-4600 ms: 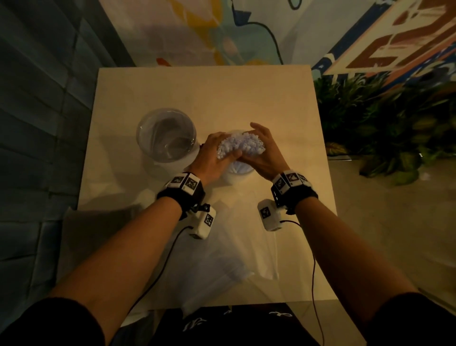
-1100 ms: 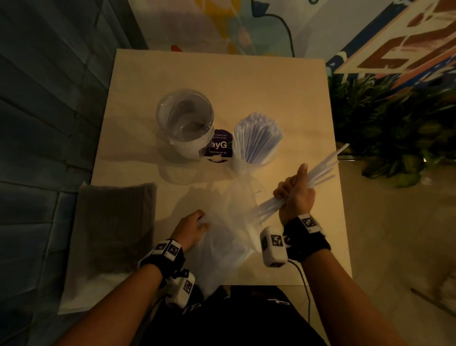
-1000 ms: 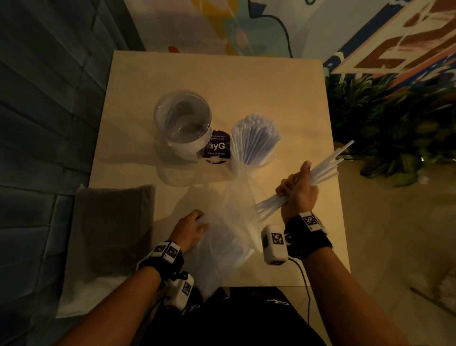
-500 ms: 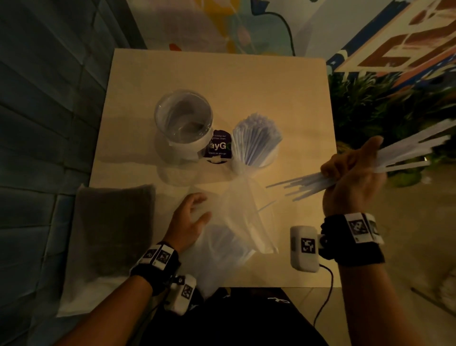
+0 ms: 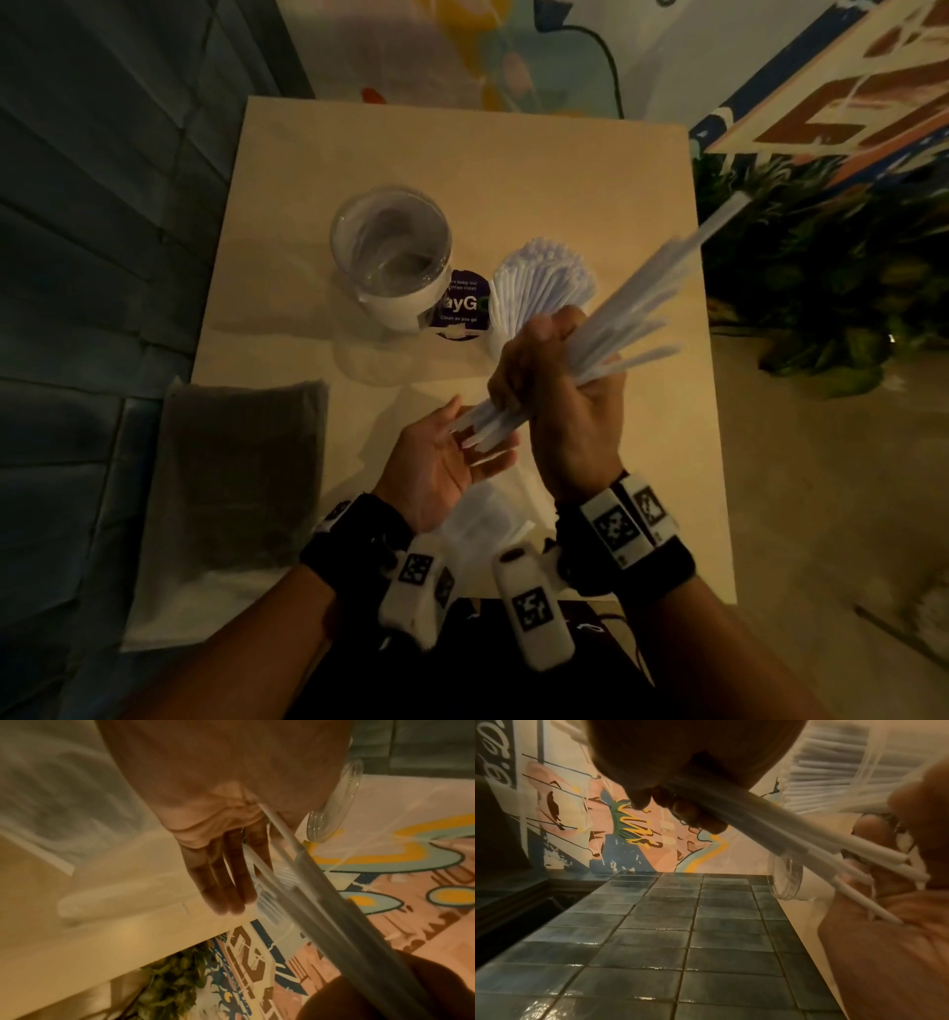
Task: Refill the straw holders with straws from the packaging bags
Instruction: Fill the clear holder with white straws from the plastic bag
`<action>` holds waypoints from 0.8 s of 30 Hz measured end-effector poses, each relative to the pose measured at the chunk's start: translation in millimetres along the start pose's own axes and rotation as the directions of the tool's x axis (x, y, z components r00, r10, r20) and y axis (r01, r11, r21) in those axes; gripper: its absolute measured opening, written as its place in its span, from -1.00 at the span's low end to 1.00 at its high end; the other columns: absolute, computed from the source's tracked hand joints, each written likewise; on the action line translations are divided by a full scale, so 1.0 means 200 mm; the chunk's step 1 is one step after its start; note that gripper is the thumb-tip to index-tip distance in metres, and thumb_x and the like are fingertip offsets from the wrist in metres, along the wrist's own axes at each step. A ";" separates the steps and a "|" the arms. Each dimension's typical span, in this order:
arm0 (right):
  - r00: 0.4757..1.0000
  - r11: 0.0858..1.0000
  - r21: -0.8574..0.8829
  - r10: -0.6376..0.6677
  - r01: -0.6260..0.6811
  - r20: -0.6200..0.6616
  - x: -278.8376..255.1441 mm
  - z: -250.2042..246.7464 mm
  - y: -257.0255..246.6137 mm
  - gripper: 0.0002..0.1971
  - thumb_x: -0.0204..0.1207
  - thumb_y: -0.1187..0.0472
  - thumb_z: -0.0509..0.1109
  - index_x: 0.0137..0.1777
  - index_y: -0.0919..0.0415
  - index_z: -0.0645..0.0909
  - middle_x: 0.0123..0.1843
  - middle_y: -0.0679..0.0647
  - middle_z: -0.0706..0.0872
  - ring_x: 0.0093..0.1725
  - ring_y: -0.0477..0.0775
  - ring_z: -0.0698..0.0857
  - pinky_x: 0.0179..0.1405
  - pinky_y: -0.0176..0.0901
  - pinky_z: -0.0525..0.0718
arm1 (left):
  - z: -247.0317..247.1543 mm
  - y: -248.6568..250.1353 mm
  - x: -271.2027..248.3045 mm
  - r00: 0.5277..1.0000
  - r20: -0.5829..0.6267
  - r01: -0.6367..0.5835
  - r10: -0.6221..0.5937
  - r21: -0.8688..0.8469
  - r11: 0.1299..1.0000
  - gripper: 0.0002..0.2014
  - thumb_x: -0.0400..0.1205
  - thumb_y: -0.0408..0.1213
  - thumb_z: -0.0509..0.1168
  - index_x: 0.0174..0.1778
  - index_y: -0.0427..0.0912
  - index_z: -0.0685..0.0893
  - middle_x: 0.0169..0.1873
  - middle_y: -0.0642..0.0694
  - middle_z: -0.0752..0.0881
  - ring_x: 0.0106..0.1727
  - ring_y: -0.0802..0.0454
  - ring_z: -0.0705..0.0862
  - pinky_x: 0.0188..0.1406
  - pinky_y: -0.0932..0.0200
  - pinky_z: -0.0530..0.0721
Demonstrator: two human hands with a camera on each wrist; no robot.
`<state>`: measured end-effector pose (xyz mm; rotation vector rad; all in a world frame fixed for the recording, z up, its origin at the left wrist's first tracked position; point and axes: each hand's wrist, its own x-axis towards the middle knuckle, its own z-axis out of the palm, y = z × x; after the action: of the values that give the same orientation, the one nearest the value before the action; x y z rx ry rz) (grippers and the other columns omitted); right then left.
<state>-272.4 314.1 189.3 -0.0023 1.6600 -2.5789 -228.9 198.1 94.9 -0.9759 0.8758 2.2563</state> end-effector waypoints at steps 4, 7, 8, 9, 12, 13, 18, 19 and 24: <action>0.999 0.997 -0.069 -0.038 0.036 -0.031 0.02 0.01 -0.01 -0.89 0.58 0.27 0.40 0.00 0.22 0.50 -0.44 0.14 0.51 -0.57 0.14 0.48 -0.49 -0.04 0.53 | 0.01 0.00 -0.02 1.000 0.003 0.011 -0.011 0.058 0.998 -0.73 0.70 -0.18 0.18 -0.02 -0.24 0.74 -0.17 -0.19 0.83 -0.19 -0.06 0.83 -0.15 0.02 0.78; 0.999 0.995 -0.097 -0.014 0.011 -0.030 0.02 0.00 0.01 -0.86 0.54 0.26 0.44 -0.07 0.25 0.51 -0.47 0.20 0.50 -0.58 0.16 0.49 -0.49 -0.04 0.54 | 0.03 0.00 -0.03 0.998 0.038 0.044 -0.047 0.088 0.995 -0.63 0.66 -0.16 0.16 -0.26 -0.22 0.82 -0.38 -0.15 0.79 -0.36 0.00 0.78 -0.35 0.17 0.73; 1.000 0.992 -0.126 -0.001 -0.002 -0.025 0.02 -0.01 0.02 -0.84 0.54 0.23 0.45 -0.13 0.26 0.52 -0.49 0.19 0.51 -0.58 0.18 0.50 -0.49 -0.02 0.54 | 0.04 0.01 -0.03 0.998 0.044 0.050 -0.054 0.077 0.996 -0.58 0.65 -0.16 0.14 -0.34 -0.22 0.83 -0.41 -0.16 0.76 -0.40 0.00 0.77 -0.44 0.21 0.70; 1.000 0.989 -0.149 0.018 -0.021 -0.018 0.02 -0.01 0.03 -0.81 0.54 0.19 0.45 -0.19 0.27 0.53 -0.51 0.17 0.52 -0.57 0.19 0.50 -0.49 0.01 0.53 | 0.05 0.01 -0.03 0.998 0.042 0.052 -0.054 0.062 0.997 -0.60 0.63 -0.17 0.14 -0.35 -0.24 0.81 -0.44 -0.17 0.74 -0.43 0.00 0.74 -0.51 0.24 0.66; 0.997 0.980 -0.189 0.066 -0.057 0.042 0.01 -0.03 0.06 -0.75 0.56 0.14 0.41 -0.28 0.23 0.52 -0.54 0.09 0.54 -0.57 0.21 0.51 -0.50 0.10 0.54 | 0.06 0.03 -0.04 0.996 0.061 0.067 -0.070 0.058 0.996 -0.75 0.50 -0.18 0.20 -0.18 -0.30 0.67 -0.46 -0.16 0.68 -0.47 0.01 0.70 -0.56 0.26 0.58; 0.995 0.978 -0.197 0.075 -0.061 0.065 0.01 -0.03 0.07 -0.74 0.58 0.12 0.39 -0.31 0.18 0.52 -0.55 0.07 0.53 -0.58 0.19 0.50 -0.50 0.10 0.53 | 0.06 0.03 -0.04 0.994 0.070 0.072 -0.078 0.079 0.994 -0.77 0.53 -0.20 0.20 -0.14 -0.30 0.63 -0.46 -0.16 0.68 -0.46 0.01 0.69 -0.55 0.26 0.58; 0.998 0.975 -0.215 -0.055 0.052 -0.009 0.12 -0.08 -0.02 -0.71 0.63 0.05 0.26 -0.36 -0.06 0.54 -0.51 -0.11 0.50 -0.55 -0.01 0.44 -0.46 -0.08 0.44 | 0.00 0.01 0.01 1.000 -0.004 0.020 -0.020 0.207 0.978 -0.68 0.75 -0.18 0.17 -0.18 -0.30 0.67 -0.31 -0.26 0.75 -0.23 -0.17 0.79 -0.22 0.04 0.74; 0.992 0.973 -0.203 -0.119 0.107 -0.050 0.17 -0.09 -0.06 -0.69 0.67 0.09 0.24 -0.35 -0.06 0.53 -0.50 -0.15 0.50 -0.54 0.00 0.43 -0.46 -0.09 0.43 | -0.02 0.02 0.01 1.000 -0.009 -0.006 0.009 0.257 0.966 -0.69 0.75 -0.18 0.18 -0.18 -0.31 0.66 -0.28 -0.28 0.74 -0.17 -0.20 0.78 -0.13 -0.02 0.74; 0.927 0.930 -0.234 -0.329 0.285 -0.181 0.46 -0.17 -0.15 -0.73 0.71 0.20 0.24 -0.27 0.10 0.42 -0.50 -0.08 0.50 -0.55 0.03 0.44 -0.46 -0.10 0.45 | -0.26 -0.01 0.09 0.919 0.032 -0.235 0.394 0.845 0.480 -0.75 0.66 -0.17 0.32 -0.32 -0.18 0.62 -0.36 -0.05 0.73 -0.24 0.06 0.69 -0.07 0.02 0.67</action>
<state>-366.4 351.1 199.5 0.0067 2.1585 -2.6942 -215.7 165.6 53.6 -0.5372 2.1124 1.6024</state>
